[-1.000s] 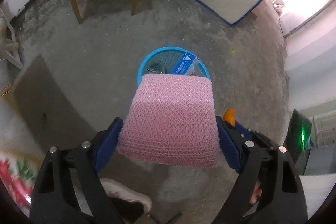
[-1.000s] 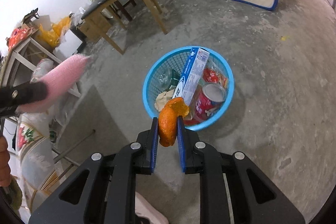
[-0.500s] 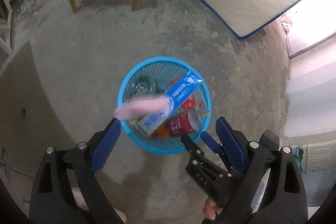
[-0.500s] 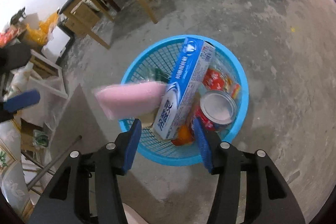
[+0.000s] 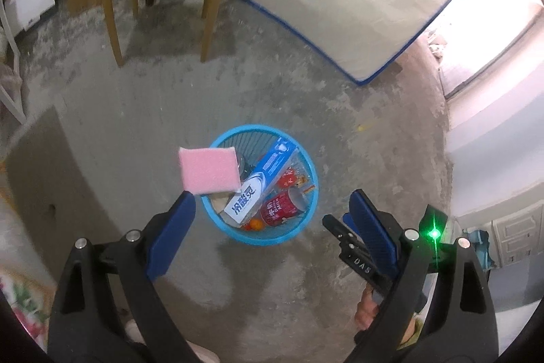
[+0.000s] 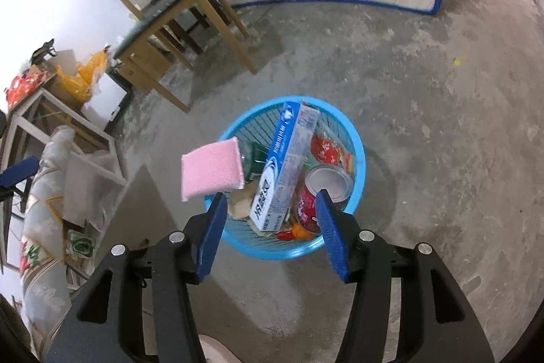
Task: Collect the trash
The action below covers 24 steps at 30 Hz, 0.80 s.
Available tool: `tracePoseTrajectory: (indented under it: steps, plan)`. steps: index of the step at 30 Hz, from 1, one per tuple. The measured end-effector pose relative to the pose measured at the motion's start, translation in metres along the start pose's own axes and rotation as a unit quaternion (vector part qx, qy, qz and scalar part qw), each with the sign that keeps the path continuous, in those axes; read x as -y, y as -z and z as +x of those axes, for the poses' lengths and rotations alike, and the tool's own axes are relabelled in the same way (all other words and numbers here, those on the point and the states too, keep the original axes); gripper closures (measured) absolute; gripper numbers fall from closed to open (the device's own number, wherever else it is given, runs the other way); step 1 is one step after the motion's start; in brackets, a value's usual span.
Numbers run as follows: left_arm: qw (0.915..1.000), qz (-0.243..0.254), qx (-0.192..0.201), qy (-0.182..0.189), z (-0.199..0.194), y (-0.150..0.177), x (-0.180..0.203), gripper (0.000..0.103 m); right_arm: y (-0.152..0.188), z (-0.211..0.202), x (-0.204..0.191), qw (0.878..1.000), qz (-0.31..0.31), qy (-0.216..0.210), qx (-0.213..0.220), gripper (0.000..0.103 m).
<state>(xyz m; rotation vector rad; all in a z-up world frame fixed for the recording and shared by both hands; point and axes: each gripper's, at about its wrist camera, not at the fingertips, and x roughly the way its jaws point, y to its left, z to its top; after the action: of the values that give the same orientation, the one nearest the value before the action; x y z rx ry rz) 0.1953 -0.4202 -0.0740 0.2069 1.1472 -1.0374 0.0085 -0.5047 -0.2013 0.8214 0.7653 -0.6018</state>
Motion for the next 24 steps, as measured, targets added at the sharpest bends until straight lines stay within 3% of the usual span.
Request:
tracePoseTrajectory:
  steps: [8, 14, 18, 24]
  plan:
    - [0.9964, 0.047, 0.067, -0.019, -0.109, 0.046, 0.008, 0.015, 0.017, -0.072, -0.028, 0.998, -0.036, -0.031, 0.042, 0.043]
    - [0.9904, 0.043, 0.118, -0.058, -0.187, 0.109, 0.001, 0.013, 0.046, -0.134, -0.077, 0.99, -0.117, -0.027, 0.068, 0.025]
    - [0.9835, -0.008, 0.148, -0.104, -0.225, 0.16, -0.012, 0.009, 0.082, -0.185, -0.121, 0.977, -0.183, -0.013, 0.106, 0.008]
    - [0.9592, -0.131, 0.19, -0.163, -0.258, 0.232, -0.038, 0.008, 0.134, -0.226, -0.167, 0.96, -0.25, 0.01, 0.125, 0.007]
